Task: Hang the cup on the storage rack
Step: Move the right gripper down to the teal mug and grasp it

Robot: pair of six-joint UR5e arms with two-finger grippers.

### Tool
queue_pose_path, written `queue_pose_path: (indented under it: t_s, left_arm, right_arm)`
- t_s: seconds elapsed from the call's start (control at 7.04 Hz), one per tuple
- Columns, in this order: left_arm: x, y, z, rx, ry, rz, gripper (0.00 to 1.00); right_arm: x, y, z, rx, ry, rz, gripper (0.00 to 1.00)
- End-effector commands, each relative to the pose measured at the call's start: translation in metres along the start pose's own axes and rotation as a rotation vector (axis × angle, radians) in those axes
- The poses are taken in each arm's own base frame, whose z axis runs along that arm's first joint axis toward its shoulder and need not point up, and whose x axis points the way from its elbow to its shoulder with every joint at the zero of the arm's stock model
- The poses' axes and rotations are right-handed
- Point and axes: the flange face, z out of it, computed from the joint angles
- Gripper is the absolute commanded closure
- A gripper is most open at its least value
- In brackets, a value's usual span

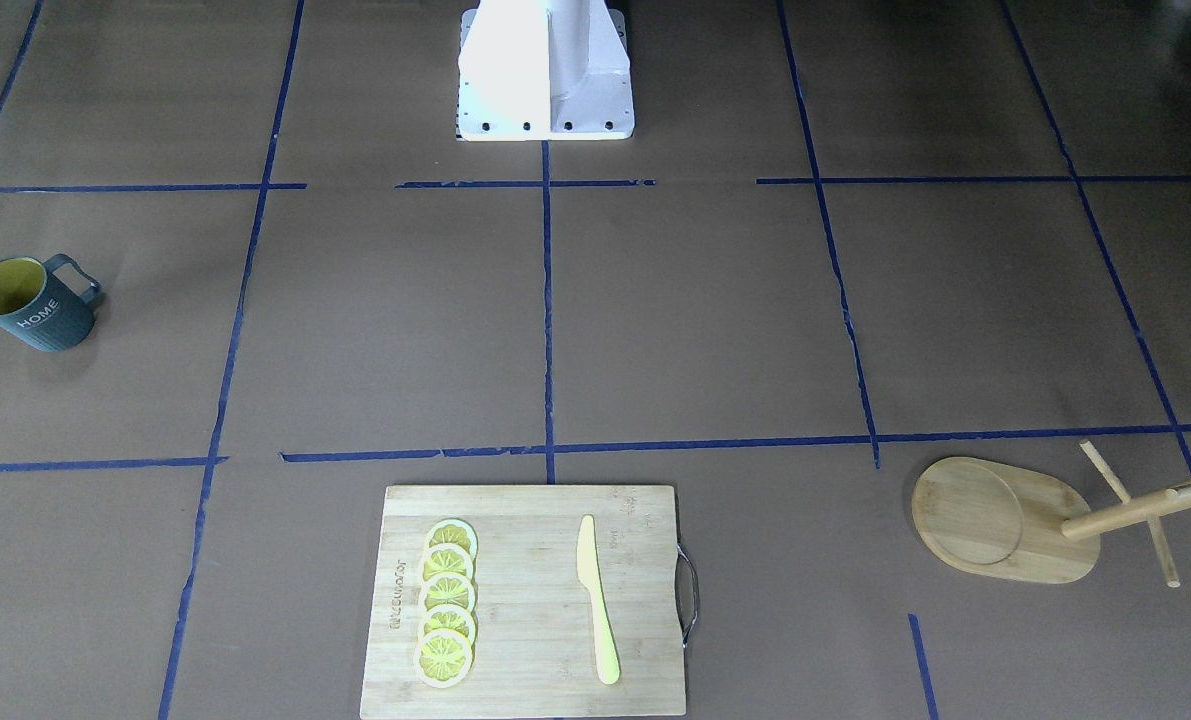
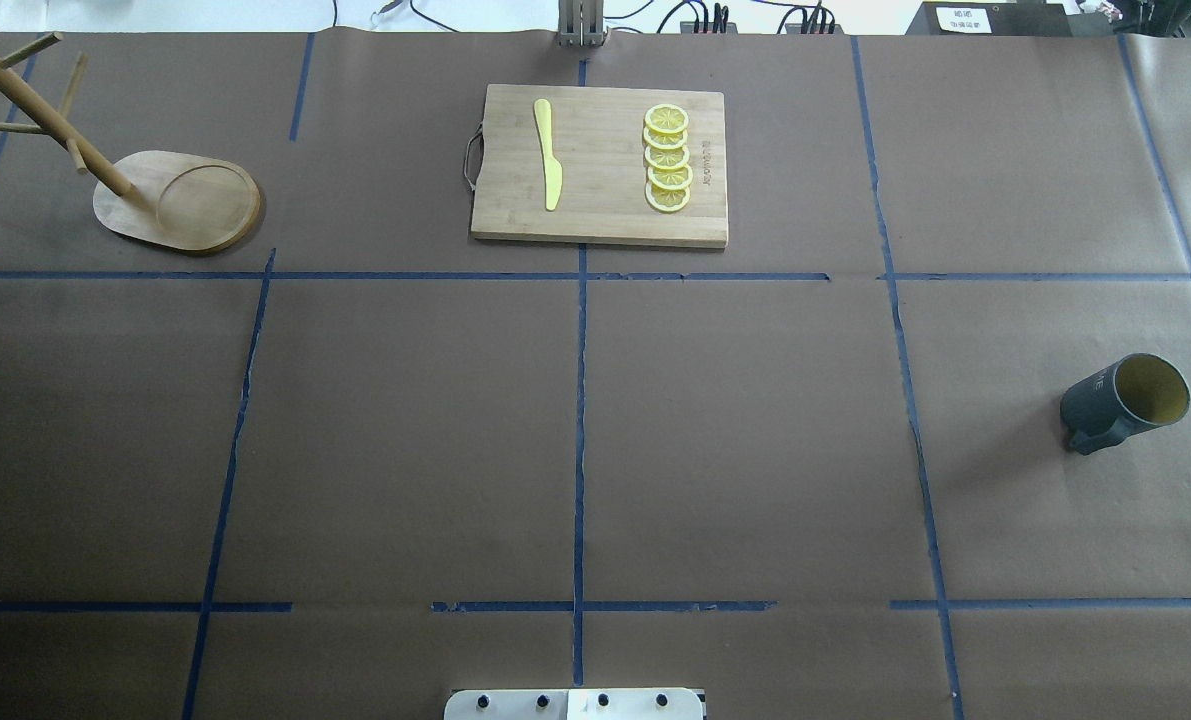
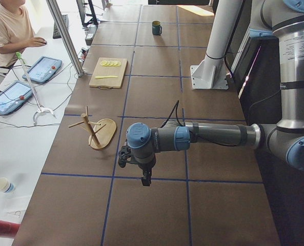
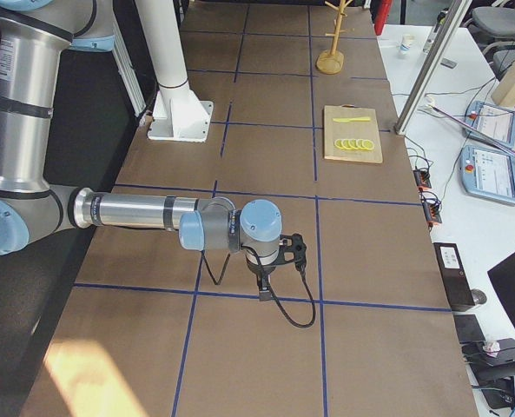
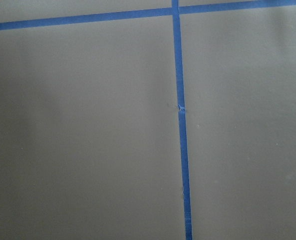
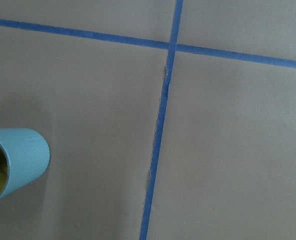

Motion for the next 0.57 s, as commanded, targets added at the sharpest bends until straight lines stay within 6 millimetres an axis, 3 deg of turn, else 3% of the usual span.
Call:
queue_pose_path:
  t_s: [0.0,0.28,0.43]
  left_arm:
    - [0.0,-0.003,0.0,0.001,-0.004,0.004,0.0]
    - [-0.002,-0.002,0.003,-0.002,0.002,0.0,0.0]
    - [-0.003,-0.002,0.004,-0.005,0.003,-0.003,0.0]
  right_arm:
    - [-0.009,-0.008,0.0,0.003,0.0,-0.036,0.0]
    - [-0.04,-0.027,0.006,0.071,-0.013,-0.157,0.0]
    - [-0.069,-0.033,0.019,0.047,-0.027,-0.12,0.0]
